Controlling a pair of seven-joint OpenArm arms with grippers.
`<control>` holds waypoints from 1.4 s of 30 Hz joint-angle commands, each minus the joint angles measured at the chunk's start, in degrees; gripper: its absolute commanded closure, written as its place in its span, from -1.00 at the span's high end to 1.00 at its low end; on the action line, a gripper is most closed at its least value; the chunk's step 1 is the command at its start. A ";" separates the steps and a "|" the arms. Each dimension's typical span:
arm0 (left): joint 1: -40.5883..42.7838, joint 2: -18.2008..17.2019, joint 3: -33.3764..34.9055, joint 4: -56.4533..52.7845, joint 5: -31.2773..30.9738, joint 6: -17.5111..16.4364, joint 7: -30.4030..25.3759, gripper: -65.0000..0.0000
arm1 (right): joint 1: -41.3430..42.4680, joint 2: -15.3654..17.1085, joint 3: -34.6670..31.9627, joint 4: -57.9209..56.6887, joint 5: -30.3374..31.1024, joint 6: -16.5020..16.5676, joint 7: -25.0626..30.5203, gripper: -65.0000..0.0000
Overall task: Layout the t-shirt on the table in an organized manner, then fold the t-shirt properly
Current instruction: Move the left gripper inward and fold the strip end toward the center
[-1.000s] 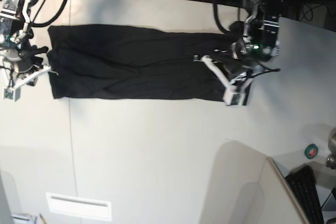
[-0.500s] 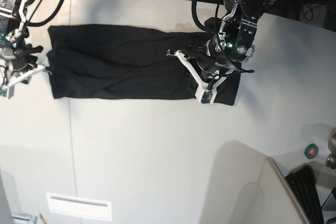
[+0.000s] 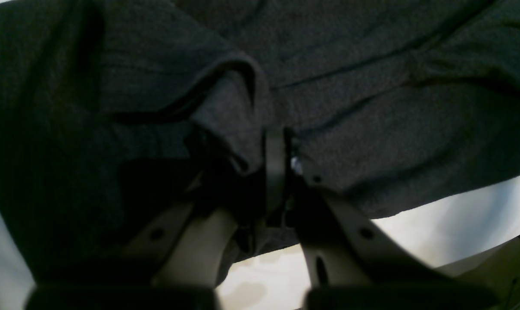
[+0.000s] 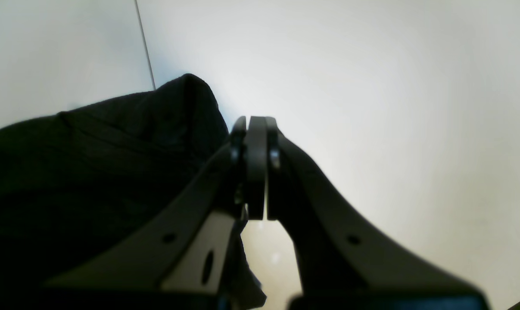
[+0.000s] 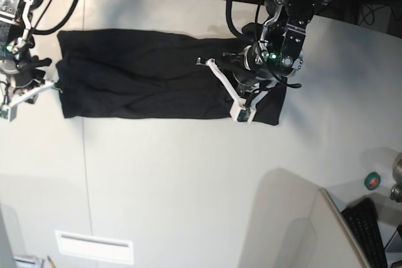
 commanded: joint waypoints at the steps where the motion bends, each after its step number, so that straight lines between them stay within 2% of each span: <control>1: -0.58 0.55 0.08 0.92 -0.78 -0.03 -0.66 -1.00 | 0.44 0.50 0.17 0.79 -0.12 0.20 1.16 -1.00; 18: -0.67 0.64 1.75 0.66 -0.78 -0.03 -0.66 -0.99 | 0.26 0.41 0.17 0.79 -0.12 0.20 1.16 -1.00; 20: -0.67 0.64 1.83 0.66 -0.78 -0.03 -0.66 -0.53 | 0.17 0.41 0.08 0.79 -0.12 0.20 1.16 -1.00; 23: -0.67 0.64 1.92 0.66 -0.78 -0.03 -0.66 0.27 | 0.17 0.41 0.08 0.79 -0.12 0.20 1.16 -1.00; 25: -0.75 0.99 3.77 0.57 -0.78 -0.12 -0.66 0.62 | 0.17 0.41 0.08 0.79 -0.12 0.20 1.16 -1.00; 26: -0.93 1.08 5.26 0.57 -0.78 -0.29 -0.66 0.71 | 0.17 0.41 0.08 0.79 -0.12 0.20 1.16 -1.00; 27: -1.72 1.26 7.46 0.22 -0.78 -0.38 -0.57 0.73 | 0.17 0.41 0.08 0.79 -0.12 0.20 1.16 -1.00; 31: -3.21 1.34 14.49 -0.22 -0.78 -0.38 -0.49 0.72 | 0.17 0.32 0.08 0.79 -0.12 0.20 1.16 -1.00; 33: -2.86 0.99 13.79 1.72 -0.78 -0.38 -0.40 0.69 | 0.17 0.32 0.17 0.79 -0.12 0.20 1.16 -1.00; 35: -1.81 0.47 11.33 4.44 -0.87 -0.38 -0.40 0.50 | 0.09 0.32 0.17 0.79 -0.12 0.20 1.16 -1.00; 38: 1.18 -2.00 4.47 8.31 -0.78 -0.38 -0.40 -0.04 | -0.44 0.32 0.17 0.79 -0.12 0.20 1.16 -1.00; 41: 2.68 -2.70 -3.00 8.05 -0.43 -0.38 -0.40 -0.87 | -0.44 0.32 0.17 0.79 -0.12 0.20 1.16 -1.00; 42: 2.76 -3.05 -5.20 7.17 -0.43 -0.38 -0.40 -1.00 | -0.44 0.32 0.17 0.79 -0.12 0.20 1.16 -1.00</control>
